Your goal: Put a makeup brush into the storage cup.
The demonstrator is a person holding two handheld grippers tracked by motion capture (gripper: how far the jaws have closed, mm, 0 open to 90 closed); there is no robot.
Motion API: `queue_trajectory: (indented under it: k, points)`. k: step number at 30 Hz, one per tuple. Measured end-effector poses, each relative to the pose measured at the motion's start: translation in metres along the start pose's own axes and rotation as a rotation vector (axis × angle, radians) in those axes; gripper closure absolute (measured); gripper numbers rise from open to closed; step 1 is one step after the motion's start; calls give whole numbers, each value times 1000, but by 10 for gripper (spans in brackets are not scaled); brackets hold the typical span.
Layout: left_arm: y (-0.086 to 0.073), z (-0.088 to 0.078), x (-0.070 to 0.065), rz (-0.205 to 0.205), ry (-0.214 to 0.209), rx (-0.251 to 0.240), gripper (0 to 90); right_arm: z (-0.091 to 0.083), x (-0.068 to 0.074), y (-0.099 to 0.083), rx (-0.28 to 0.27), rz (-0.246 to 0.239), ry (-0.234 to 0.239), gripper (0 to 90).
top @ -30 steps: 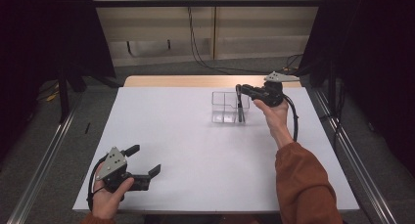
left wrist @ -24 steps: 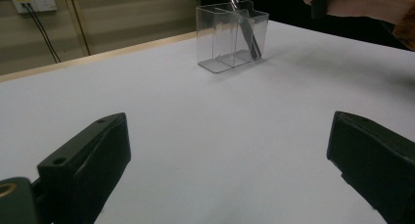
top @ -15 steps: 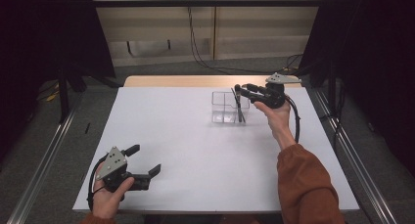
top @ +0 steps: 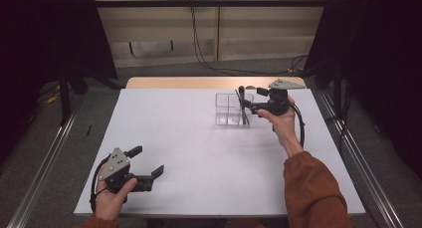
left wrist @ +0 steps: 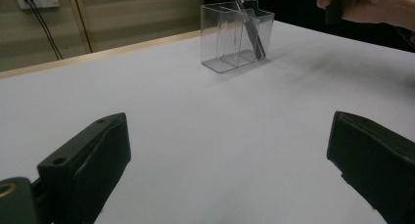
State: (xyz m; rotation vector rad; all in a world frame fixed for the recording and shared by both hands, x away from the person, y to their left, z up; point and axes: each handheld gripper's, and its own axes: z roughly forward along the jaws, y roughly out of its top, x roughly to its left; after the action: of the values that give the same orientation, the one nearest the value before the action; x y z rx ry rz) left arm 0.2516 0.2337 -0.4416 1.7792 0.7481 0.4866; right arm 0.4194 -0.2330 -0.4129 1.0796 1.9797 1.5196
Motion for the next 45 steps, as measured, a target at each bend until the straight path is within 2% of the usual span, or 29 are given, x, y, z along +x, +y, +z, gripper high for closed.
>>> queue_trajectory:
  k: [4,7,12,15,17,24,29,40,45]
  points:
    - [0,0,-1,3,-1,3,26,-2,6,-2,-15,29,-1,29]
    - [0,0,-1,3,0,1,26,-4,11,-4,-14,15,15,0]
    - [0,-4,-1,0,10,-12,26,-8,14,-6,-4,40,-17,0]
    - [0,-5,0,-2,13,-19,26,-13,21,-6,-5,10,-78,4]
    - [0,-5,0,-2,12,-17,26,-18,24,-4,-11,-5,-77,2]
    - [0,-5,-1,0,15,-26,27,-34,28,-4,-34,-13,-60,3]
    - [0,-5,0,-8,20,-30,27,-48,27,-10,-39,-5,-75,2]
    - [0,-5,0,-7,23,-32,27,-73,32,-20,-35,-28,-92,2]
    - [0,-5,0,-7,23,-33,27,-83,34,-28,-39,-8,-96,3]
